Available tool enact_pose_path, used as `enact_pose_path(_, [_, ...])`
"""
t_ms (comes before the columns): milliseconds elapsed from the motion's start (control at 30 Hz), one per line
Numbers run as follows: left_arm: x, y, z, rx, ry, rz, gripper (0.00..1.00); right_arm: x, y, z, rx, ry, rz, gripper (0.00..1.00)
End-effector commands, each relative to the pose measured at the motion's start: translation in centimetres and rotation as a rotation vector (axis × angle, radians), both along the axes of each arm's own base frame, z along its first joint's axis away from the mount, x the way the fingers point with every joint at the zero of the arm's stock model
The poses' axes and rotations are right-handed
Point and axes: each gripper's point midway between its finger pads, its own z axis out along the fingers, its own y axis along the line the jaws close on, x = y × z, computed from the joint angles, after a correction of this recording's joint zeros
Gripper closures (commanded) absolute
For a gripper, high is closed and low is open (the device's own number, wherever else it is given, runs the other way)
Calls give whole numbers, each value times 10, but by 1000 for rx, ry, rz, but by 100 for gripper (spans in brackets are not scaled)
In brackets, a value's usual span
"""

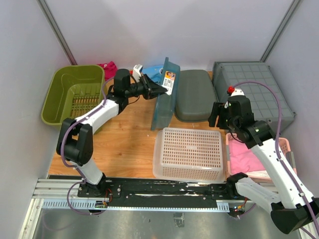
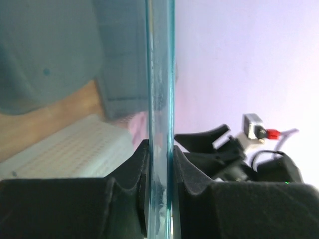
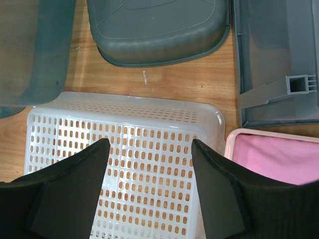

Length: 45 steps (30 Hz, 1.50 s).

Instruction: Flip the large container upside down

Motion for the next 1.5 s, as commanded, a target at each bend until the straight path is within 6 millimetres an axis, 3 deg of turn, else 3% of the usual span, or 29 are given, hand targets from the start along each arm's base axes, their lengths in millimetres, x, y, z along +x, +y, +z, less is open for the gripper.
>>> enact_pose_path(0, [-26,1,82,-339,-115,-118,100,-1,1,1,-4,-18,13,32])
enact_pose_path(267, [-12,27,51,-544,44,-86,100,-2,2,-1,1,-8,13,32])
enact_pose_path(533, [1,38,2,-535,134,-18,99,-4,0,-3,-7,-5,8,32])
enact_pose_path(733, [10,57,-34,-447,179,68,80,-3,-1,-3,-13,-3,7,32])
enact_pose_path(967, [10,67,-68,-353,211,105,66,-2,0,-6,-12,6,5,32])
enact_pose_path(1033, [11,72,-75,-319,207,119,56,-2,-1,-6,-12,4,0,32])
enact_pose_path(1167, [16,81,-96,-185,234,162,46,-2,-2,-7,-15,5,-7,32])
enact_pose_path(1333, [25,97,-112,33,214,222,35,-1,0,-7,-12,13,-3,32])
enact_pose_path(1467, [31,107,-109,152,188,263,28,0,0,-7,-10,12,-5,32])
